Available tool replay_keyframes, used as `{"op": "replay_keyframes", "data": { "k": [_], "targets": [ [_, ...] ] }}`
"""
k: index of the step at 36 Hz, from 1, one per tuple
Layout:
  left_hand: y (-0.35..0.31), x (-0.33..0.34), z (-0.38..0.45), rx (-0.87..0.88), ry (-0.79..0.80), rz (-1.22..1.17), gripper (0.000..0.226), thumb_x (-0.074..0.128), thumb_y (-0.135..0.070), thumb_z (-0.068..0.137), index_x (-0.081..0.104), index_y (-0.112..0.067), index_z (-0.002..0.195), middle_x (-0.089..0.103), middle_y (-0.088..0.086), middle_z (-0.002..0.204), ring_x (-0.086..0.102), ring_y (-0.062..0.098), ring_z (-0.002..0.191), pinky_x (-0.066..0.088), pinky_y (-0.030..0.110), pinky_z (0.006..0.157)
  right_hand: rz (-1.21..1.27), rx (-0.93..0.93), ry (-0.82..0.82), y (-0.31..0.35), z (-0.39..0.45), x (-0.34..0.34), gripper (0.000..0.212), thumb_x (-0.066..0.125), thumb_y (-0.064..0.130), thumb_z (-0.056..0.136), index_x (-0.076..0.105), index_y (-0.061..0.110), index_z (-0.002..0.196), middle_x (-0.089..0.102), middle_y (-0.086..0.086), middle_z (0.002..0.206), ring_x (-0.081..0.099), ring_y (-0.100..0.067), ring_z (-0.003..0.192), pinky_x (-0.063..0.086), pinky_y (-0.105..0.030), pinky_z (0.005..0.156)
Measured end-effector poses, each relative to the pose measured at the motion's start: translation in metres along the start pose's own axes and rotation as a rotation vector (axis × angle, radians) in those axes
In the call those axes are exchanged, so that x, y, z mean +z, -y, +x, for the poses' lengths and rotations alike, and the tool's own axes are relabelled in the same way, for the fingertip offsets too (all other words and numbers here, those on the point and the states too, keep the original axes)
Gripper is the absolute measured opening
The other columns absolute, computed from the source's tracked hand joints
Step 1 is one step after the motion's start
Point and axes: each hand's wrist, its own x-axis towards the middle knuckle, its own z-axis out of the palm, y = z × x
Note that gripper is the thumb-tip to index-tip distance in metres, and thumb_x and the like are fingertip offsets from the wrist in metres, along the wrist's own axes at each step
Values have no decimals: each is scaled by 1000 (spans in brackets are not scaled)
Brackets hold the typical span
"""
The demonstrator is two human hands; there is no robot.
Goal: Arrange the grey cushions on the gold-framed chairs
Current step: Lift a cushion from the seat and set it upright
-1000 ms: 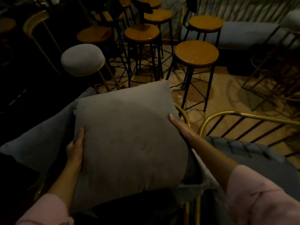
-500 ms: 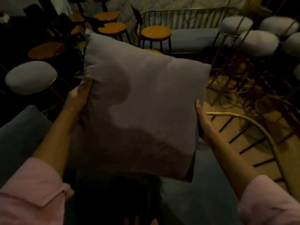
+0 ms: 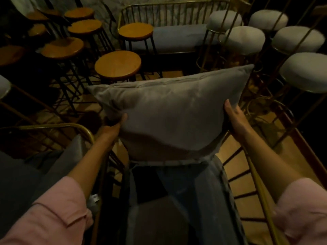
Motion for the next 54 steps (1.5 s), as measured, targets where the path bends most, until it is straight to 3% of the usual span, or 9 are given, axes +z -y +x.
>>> {"op": "replay_keyframes", "data": {
  "k": [4,10,13,19,25,28,36,49,54],
  "targets": [
    [19,27,3,-53,16,-36,48,67,-25,91,55,-8,133,60,13,131,59,26,121,50,34,98,25,94,21,-40,12,-19,86,67,66,77,40,29,150,58,10,140,56,-10,127,46,-36,106],
    [70,47,23,-106,123,-49,26,56,-3,96,56,-28,101,74,-21,77,69,-7,71,54,14,67,17,278,-18,-125,8,-22,94,76,70,66,51,22,143,64,9,131,60,-15,123,50,-33,101],
    [89,57,26,-225,157,14,34,58,-20,97,47,-27,128,66,-15,97,61,5,82,50,23,58,15,346,-43,-148,4,-15,94,77,61,71,38,30,152,49,-2,151,50,-26,135,49,-39,101],
    [109,56,56,-302,141,71,65,70,-55,75,43,-42,133,60,-4,133,60,24,117,51,47,98,77,458,-102,-154,11,1,85,69,53,86,19,45,154,26,1,164,35,-34,145,45,-56,96],
    [99,56,20,-216,148,135,56,53,-34,99,33,-20,150,51,2,140,51,20,123,44,33,93,23,555,-148,-157,4,1,101,66,66,76,16,33,158,30,-7,162,38,-37,142,45,-53,102],
    [108,39,-2,-144,115,296,62,56,-25,98,29,-11,152,42,11,153,41,28,139,36,30,102,-192,546,-137,-162,-10,11,78,46,63,94,26,18,155,42,-11,153,45,-38,136,43,-48,104],
    [129,-52,-40,-28,-54,254,49,63,-12,93,47,-9,139,57,7,126,55,19,116,47,31,91,-591,430,330,-161,-67,94,61,48,40,102,39,2,150,43,-19,153,48,-24,117,46,-14,70],
    [238,-262,-66,-311,-503,7,50,63,1,91,45,5,137,51,27,139,52,42,126,42,43,103,-730,331,780,-98,-129,316,88,52,61,91,23,9,156,37,-12,158,41,-31,141,38,-39,113],
    [299,-319,-76,-520,-487,-55,60,75,-12,84,47,-3,137,53,21,138,54,40,124,46,48,105,-852,245,803,-109,-151,397,68,55,43,98,31,6,150,45,-5,148,47,-29,135,40,-28,99]
  ]
}}
